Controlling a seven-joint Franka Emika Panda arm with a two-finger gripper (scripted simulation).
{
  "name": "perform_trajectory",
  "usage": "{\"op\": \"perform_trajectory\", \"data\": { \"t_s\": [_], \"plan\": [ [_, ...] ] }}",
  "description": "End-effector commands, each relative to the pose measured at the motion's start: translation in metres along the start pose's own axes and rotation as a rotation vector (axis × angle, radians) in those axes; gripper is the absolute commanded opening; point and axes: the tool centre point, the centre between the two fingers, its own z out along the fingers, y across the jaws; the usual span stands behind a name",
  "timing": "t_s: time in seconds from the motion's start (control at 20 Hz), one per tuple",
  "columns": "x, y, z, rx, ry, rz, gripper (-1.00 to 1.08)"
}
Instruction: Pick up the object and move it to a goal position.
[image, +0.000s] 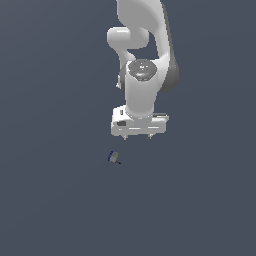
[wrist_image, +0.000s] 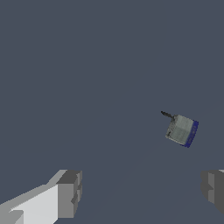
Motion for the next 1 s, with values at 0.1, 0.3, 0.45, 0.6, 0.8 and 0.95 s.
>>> {"op": "perform_trajectory", "data": {
  "t_s": [0.1, 0.3, 0.45, 0.6, 0.8, 0.95],
  "plan": [
    [0.0, 0.0, -0.001, -0.002, 0.001, -0.001, 1.0],
    [-0.002, 0.0, -0.007, -0.014, 0.01, -0.001, 1.0],
    [-0.003, -0.001, -0.01, -0.019, 0.014, 0.005, 1.0],
    [-0.004, -0.001, -0.01, -0.019, 0.014, 0.007, 1.0],
    [-0.003, 0.0, -0.008, -0.019, 0.013, -0.007, 1.0],
    [-0.002, 0.003, -0.006, -0.021, 0.013, -0.031, 1.0]
  ]
}}
